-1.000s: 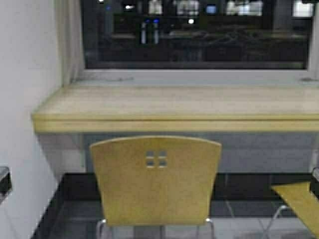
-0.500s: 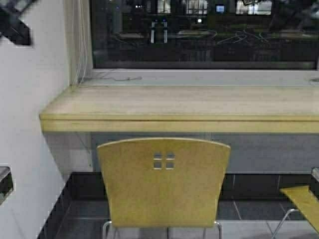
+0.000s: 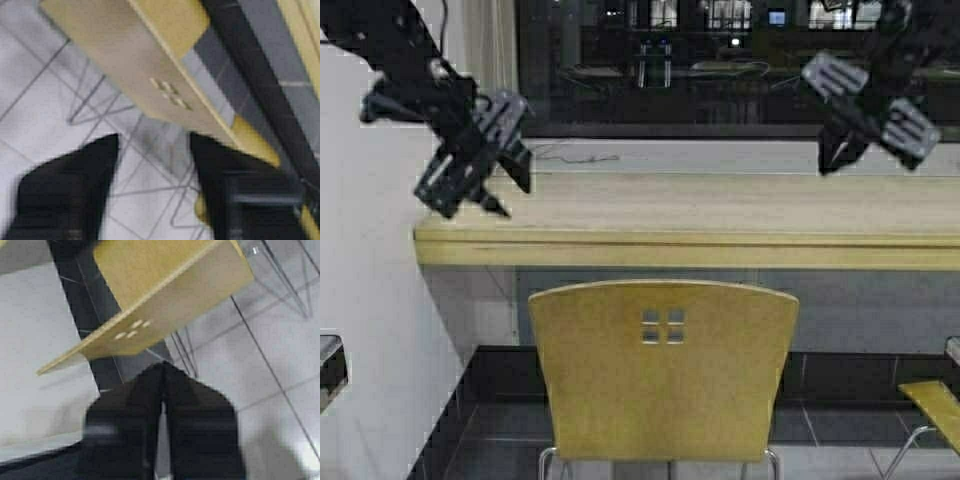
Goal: Push the chairs under the table
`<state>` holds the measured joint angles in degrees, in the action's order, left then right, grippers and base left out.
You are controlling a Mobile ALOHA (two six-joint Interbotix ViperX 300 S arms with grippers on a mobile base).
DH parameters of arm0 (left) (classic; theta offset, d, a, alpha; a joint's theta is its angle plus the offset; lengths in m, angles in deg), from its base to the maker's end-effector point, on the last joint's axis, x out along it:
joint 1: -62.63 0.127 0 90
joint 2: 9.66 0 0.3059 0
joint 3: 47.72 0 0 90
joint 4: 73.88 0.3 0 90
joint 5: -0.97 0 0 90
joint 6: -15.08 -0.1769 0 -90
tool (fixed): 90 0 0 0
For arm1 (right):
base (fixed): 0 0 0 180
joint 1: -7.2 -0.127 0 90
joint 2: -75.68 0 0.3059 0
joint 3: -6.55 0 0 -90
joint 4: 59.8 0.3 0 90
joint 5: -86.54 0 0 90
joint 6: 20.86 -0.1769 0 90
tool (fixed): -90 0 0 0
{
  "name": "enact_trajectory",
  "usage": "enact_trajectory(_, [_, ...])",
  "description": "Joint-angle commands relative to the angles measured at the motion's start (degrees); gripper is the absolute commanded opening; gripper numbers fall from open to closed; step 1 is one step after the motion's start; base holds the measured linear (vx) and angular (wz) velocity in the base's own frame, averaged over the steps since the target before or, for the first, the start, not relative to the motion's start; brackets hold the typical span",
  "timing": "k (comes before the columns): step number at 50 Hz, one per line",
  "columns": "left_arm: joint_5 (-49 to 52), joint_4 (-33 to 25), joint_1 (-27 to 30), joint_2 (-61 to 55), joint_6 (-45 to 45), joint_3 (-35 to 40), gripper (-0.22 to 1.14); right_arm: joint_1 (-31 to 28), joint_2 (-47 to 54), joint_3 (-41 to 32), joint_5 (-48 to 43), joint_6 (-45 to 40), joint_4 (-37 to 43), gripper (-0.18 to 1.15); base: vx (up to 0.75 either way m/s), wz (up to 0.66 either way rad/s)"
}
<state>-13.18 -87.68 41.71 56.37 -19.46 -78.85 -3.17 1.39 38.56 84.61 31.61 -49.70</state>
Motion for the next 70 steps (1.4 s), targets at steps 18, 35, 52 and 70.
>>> enact_trajectory(18, [-1.1, -17.4, -3.5, -13.8, 2.5, 17.3, 0.95, -2.8, 14.2, -11.9, -2.0, 0.2, 31.6, 0.98, 0.03, -0.01])
enact_trajectory(35, [-1.1, -22.2, -5.0, -27.0, 3.4, 30.1, 0.95, -3.6, 27.8, -24.3, -2.8, -0.6, 32.2, 0.98, 0.02, 0.02])
enact_trajectory(52, [-1.1, -24.2, -5.8, -37.0, 3.6, 39.6, 0.95, -3.6, 36.7, -28.8, -4.8, -0.9, 32.4, 0.98, 0.04, 0.03])
enact_trajectory(70, [-3.8, -25.3, -6.5, -44.4, 3.6, 46.8, 0.95, -3.8, 43.8, -34.0, -9.1, -1.0, 34.7, 0.97, 0.04, 0.01])
